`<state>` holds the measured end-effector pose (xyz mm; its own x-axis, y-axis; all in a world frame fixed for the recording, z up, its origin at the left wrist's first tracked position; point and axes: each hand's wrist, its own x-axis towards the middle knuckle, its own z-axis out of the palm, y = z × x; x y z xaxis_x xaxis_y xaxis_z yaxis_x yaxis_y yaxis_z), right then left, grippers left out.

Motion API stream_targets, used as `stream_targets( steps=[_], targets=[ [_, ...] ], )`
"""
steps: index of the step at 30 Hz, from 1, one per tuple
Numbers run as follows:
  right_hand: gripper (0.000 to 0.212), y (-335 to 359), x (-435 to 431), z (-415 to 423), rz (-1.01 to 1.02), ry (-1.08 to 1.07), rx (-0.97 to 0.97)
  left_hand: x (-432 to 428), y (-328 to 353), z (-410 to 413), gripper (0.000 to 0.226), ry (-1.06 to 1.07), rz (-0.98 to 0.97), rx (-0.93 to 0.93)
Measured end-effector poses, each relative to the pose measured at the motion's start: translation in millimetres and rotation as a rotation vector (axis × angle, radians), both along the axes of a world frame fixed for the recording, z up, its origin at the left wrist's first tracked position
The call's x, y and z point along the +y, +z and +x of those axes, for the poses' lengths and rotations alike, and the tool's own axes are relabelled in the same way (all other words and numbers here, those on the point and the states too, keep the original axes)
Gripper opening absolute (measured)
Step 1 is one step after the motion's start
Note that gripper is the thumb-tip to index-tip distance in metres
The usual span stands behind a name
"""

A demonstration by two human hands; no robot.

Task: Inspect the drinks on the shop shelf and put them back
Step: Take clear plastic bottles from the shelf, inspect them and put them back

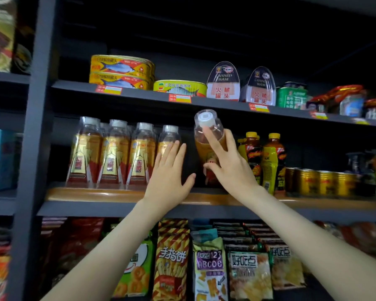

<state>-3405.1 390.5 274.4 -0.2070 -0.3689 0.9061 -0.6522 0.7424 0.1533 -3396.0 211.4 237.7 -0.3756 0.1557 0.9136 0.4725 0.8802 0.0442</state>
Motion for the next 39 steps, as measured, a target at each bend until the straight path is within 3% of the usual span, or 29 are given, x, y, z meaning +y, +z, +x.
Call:
stream_targets(
  steps=[4,6,9,12,16,21,28,32,34,37,39],
  targets=[
    [0.099,-5.5,19.3,49.4,0.008,0.179,0.042,42.4,10.6,48.7,0.079,-0.505,0.121,-0.026],
    [0.106,-16.8,33.1,77.2,0.032,0.285,-0.043,57.0,2.4,74.7,0.087,-0.665,0.185,-0.123],
    [0.1,-53.1,59.2,112.7,0.036,0.44,-0.271,70.3,-35.2,103.8,0.1,-0.532,0.189,-0.282],
    [0.09,-105.3,89.3,132.8,-0.146,0.66,-0.665,87.0,-102.5,129.8,0.091,-0.365,0.16,-0.473],
    [0.051,-185.5,120.0,142.6,-0.22,0.67,-0.99,121.2,-207.4,169.8,0.101,-0.145,0.156,-0.816],
    [0.05,-285.8,137.8,162.1,-0.198,0.826,-1.4,146.4,-313.0,216.4,0.096,-0.068,0.326,-0.976],
    [0.056,-349.7,139.5,193.2,-0.099,0.882,-1.44,149.0,-363.1,262.4,0.084,-0.066,0.378,-0.944],
    [0.041,-350.4,136.1,195.5,-0.205,0.879,-1.434,148.4,-365.0,262.6,0.089,-0.043,0.296,-0.969],
    [0.046,-349.2,135.8,194.2,-0.297,0.883,-1.467,152.0,-359.0,263.7,0.091,-0.02,0.297,-1.011],
    [0.059,-351.7,132.9,191.6,-0.458,0.869,-1.547,156.1,-347.1,267.6,0.088,-0.029,0.367,-1.104],
    [0.054,-356.8,129.2,189.9,-0.563,0.845,-1.581,155.4,-341.3,269.2,0.079,-0.113,0.517,-1.226]
  ],
)
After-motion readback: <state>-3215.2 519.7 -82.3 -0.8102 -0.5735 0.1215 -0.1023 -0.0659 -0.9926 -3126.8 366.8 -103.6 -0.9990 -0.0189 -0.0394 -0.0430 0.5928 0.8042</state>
